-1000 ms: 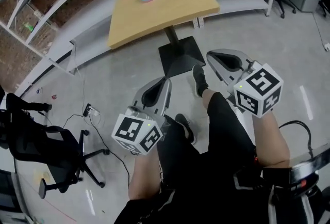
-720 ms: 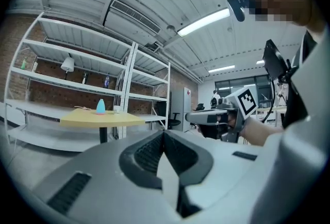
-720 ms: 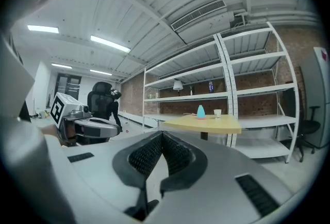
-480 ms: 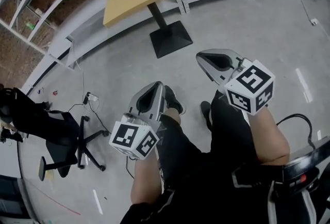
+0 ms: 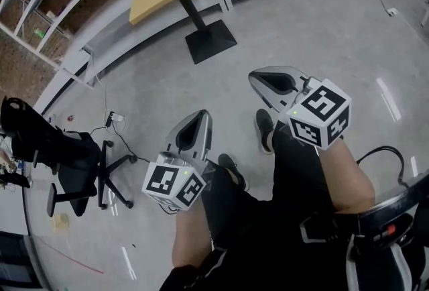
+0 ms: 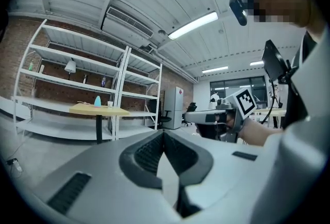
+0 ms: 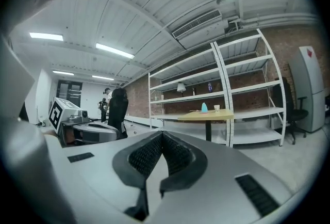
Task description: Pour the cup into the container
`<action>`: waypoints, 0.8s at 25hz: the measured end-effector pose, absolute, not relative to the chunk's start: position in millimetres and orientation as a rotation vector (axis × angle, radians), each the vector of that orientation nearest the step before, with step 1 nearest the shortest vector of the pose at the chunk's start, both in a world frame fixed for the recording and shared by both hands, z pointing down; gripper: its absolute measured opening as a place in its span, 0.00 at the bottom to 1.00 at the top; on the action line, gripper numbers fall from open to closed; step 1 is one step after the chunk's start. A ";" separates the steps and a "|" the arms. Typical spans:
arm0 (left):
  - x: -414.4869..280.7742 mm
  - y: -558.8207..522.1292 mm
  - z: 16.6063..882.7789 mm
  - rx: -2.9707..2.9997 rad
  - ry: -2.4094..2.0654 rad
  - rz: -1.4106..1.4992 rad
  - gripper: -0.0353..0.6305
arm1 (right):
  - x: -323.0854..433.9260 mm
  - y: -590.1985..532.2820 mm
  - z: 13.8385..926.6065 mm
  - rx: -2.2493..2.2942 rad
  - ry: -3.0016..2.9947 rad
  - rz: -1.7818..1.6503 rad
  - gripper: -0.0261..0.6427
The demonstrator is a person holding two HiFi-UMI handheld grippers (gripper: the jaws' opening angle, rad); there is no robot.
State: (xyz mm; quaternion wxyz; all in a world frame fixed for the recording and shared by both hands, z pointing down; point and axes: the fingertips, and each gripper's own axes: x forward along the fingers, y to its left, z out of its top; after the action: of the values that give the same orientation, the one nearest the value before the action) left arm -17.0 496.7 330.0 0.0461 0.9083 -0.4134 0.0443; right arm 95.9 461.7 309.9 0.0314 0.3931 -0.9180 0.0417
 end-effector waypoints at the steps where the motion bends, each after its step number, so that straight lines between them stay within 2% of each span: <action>1: -14.4 505.3 331.5 2.776 -1.253 0.142 0.05 | 98.9 469.2 311.9 1.221 -2.821 0.138 0.04; 20: -13.6 569.1 320.8 2.777 -1.287 0.111 0.05 | 110.6 539.6 307.8 1.244 -2.803 0.140 0.04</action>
State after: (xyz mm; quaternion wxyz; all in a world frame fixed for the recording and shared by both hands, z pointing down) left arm -13.6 569.1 320.8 0.0395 0.9059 -0.4200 0.0363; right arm 110.6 539.6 307.8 0.0359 0.4050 -0.9125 0.0456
